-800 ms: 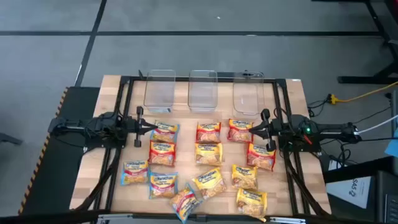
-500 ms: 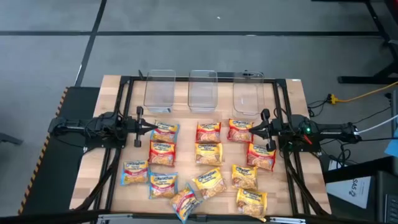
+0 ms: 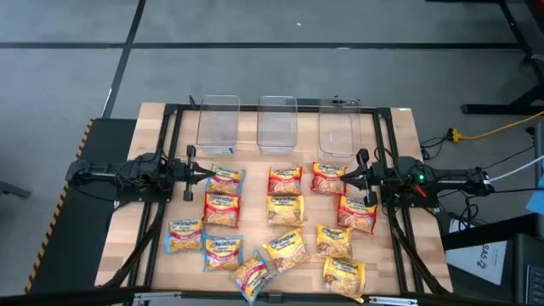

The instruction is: Sort Maruchan noodles

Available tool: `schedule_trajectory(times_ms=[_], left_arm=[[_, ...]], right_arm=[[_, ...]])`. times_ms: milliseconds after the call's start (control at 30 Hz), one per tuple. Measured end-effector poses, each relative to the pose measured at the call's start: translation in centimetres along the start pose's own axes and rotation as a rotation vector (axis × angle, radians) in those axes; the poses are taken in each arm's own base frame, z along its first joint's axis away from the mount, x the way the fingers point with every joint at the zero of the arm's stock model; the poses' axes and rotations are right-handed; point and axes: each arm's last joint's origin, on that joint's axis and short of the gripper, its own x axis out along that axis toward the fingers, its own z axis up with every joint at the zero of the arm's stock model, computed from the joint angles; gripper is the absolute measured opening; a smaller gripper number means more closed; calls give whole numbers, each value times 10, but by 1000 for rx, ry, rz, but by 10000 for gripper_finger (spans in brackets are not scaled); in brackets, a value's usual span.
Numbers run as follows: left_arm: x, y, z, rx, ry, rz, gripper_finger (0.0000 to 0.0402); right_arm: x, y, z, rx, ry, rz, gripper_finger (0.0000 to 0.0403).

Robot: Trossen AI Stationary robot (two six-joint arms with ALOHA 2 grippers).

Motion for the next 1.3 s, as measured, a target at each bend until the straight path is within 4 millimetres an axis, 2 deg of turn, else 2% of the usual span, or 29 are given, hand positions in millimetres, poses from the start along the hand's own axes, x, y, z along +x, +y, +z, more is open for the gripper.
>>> schedule_trajectory(times_ms=[1133, 1300], left_arm=[[0, 0, 0, 0, 0, 0, 0], [0, 0, 0, 9, 0, 2, 0]], right_arm=[[0, 0, 1, 0, -9, -1, 33], [0, 0, 3, 70, -33, 5, 33]])
